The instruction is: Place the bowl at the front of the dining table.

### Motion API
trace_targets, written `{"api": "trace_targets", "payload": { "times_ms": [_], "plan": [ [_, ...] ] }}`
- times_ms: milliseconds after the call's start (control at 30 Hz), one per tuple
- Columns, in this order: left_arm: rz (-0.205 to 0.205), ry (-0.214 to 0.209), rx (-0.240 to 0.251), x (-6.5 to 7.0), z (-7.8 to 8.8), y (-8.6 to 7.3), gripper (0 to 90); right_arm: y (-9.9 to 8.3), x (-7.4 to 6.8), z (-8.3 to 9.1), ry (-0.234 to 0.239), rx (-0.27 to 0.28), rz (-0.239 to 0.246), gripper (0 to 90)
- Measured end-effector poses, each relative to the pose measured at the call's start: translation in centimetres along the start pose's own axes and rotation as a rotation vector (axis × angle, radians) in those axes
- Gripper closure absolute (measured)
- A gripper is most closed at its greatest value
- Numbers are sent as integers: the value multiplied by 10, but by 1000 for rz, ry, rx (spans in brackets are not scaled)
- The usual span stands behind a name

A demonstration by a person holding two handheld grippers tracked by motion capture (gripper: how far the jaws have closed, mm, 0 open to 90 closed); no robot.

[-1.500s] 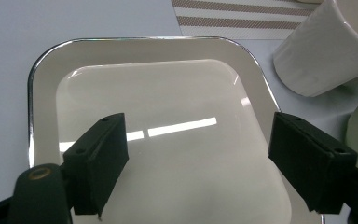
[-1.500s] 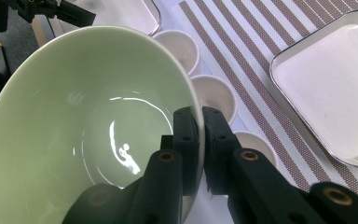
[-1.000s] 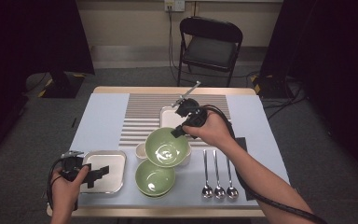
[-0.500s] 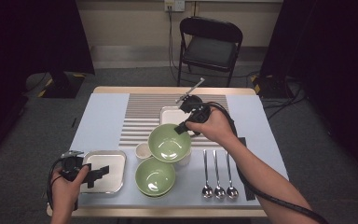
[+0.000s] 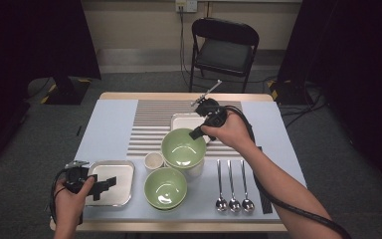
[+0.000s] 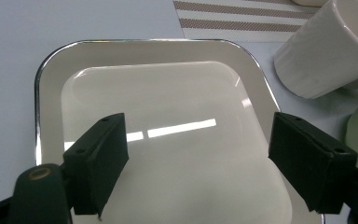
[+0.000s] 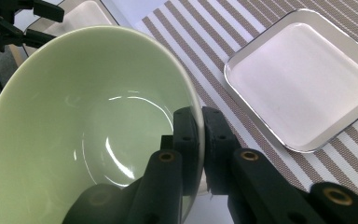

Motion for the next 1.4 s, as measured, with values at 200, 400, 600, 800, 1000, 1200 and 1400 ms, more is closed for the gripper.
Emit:
{"api": "trace_targets", "payload": {
  "times_ms": [200,400,600,800,1000,1200,1400],
  "plan": [
    [4,3,-1,-1,0,-1,193,1,5,2,-4,2,-13,855],
    [4,1,0,-1,0,0,194,1,11,4,-8,-1,-23,855],
    [4,3,-1,-1,0,-1,194,1,17,5,-21,-3,-37,856],
    [4,2,-2,0,-1,-1,193,2,23,6,-23,6,-52,856],
    [3,2,-3,-1,-1,-1,193,3,30,8,-42,0,-59,856],
    [3,2,-2,-1,-1,-1,194,3,34,7,-44,0,-68,856],
    [4,-1,-6,-1,-2,-2,194,5,38,5,-46,-4,-74,856]
  ]
}}
Point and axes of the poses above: each handheld gripper's, and its own axes: z roughly backward along the jaws, y roughly out of its top, x roughly to its right, the point moved 8 cm from there along -z, roughly forward along the jaws, and after that the axes turned 2 degrees about y, right-handed, at the moved point
